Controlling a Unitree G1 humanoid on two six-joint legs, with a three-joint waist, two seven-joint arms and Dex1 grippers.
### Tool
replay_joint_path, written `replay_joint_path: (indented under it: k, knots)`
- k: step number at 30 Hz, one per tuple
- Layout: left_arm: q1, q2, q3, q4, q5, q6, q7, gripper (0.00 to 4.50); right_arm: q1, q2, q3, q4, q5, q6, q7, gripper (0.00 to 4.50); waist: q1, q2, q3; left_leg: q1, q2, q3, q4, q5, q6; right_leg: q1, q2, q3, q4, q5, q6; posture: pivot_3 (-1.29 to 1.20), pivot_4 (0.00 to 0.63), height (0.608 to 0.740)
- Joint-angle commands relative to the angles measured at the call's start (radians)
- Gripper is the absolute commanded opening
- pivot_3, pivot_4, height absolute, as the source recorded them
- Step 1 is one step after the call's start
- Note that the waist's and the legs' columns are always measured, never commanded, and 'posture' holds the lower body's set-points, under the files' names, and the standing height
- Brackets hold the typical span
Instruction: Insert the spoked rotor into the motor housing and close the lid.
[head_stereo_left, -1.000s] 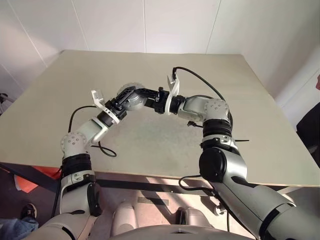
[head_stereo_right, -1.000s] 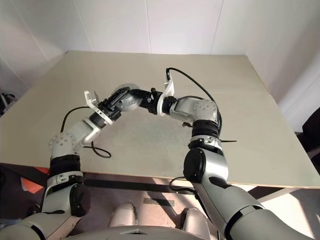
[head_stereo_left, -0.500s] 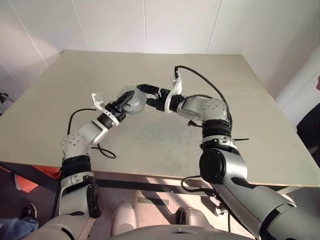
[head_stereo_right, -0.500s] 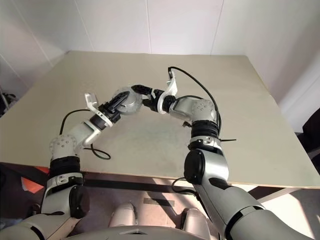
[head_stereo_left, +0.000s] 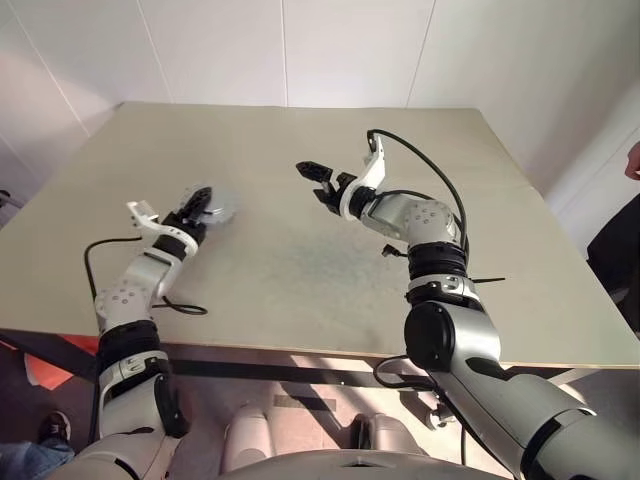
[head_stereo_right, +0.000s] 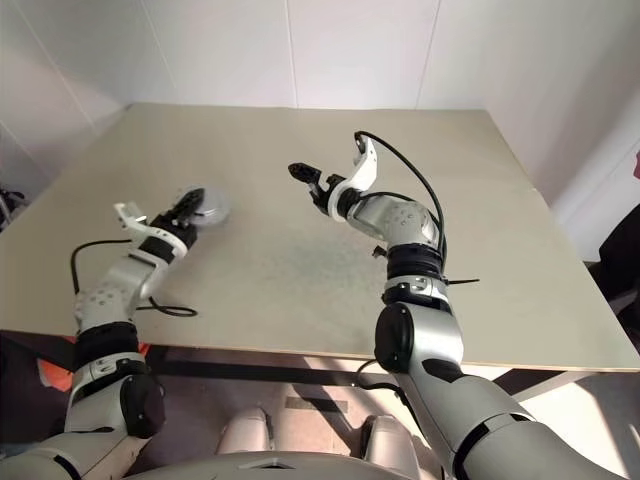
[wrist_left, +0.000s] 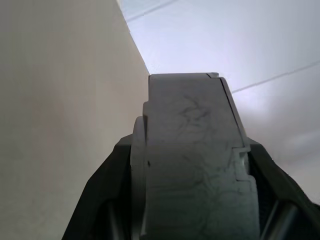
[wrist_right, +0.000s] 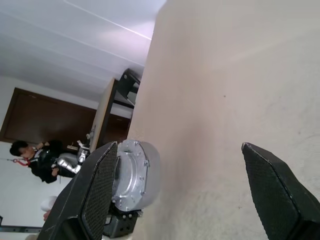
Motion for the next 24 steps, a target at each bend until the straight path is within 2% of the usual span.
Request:
replay_joint_path:
  k: [1,7,14,15,16,18,21,24]
  knots:
    - [-0.003,0.022,0.021,0.045,0.067,-0.098,0.052,2.50,-0.006,0.007,0.029,-0.015,-0.005,-0.018,0.018,4.46,0.002,0.000,0.000,0.000,0.000,0.000,0.000,0.000,0.000,0.000,0.000,0.000,0.000,0.000,0.000,0.00,0.000,0.740]
    - [-0.009,0.032,0.042,0.103,0.118,-0.161,0.086,2.50,-0.012,0.011,0.037,0.001,0.002,-0.016,0.025,4.46,0.016,-0.006,-0.001,0.000,0.000,-0.001,0.002,0.000,0.000,0.002,0.000,-0.001,0.000,-0.001,-0.002,0.00,0.000,0.740]
    - [0.027,0.093,0.066,0.138,0.176,-0.237,0.089,2.50,-0.009,0.011,0.033,0.050,-0.006,-0.019,0.013,4.46,-0.005,-0.007,-0.002,0.008,0.001,-0.001,0.003,0.001,-0.002,0.005,0.000,0.001,0.006,-0.001,-0.002,0.00,0.000,0.740]
    - [0.026,0.106,0.075,0.149,0.185,-0.257,0.097,2.91,-0.009,0.010,0.033,0.055,-0.007,-0.014,0.012,4.50,-0.008,-0.007,-0.002,0.009,0.001,0.000,0.003,0.001,-0.002,0.005,0.000,0.001,0.006,-0.001,-0.002,0.00,0.000,0.740]
    - [0.026,0.114,0.080,0.157,0.190,-0.270,0.103,3.08,-0.008,0.009,0.033,0.057,-0.006,-0.009,0.010,4.50,-0.010,-0.007,-0.002,0.010,0.003,0.000,0.003,0.001,-0.002,0.005,0.000,0.001,0.007,-0.001,-0.002,0.00,0.000,0.740]
    - [0.013,0.152,0.109,0.194,0.209,-0.334,0.127,3.71,-0.009,0.006,0.040,0.067,-0.012,-0.005,0.013,4.50,-0.011,-0.007,-0.002,0.010,0.005,0.000,0.002,0.002,-0.003,0.005,0.002,0.001,0.007,-0.001,-0.003,0.00,0.000,0.740]
    - [-0.011,0.221,0.161,0.262,0.226,-0.451,0.162,3.71,-0.011,0.000,0.049,0.082,-0.023,-0.015,0.019,4.50,-0.018,-0.007,-0.002,0.011,0.007,0.000,0.002,0.002,-0.003,0.005,0.005,0.001,0.007,-0.001,-0.004,0.00,0.000,0.740]
    - [-0.022,0.269,0.149,0.282,0.262,-0.489,0.149,3.71,-0.010,-0.005,0.058,0.080,-0.033,-0.020,0.033,4.50,-0.005,-0.007,-0.002,0.010,0.008,0.000,0.002,0.002,-0.003,0.005,0.007,0.001,0.006,-0.001,-0.005,0.00,0.000,0.740]
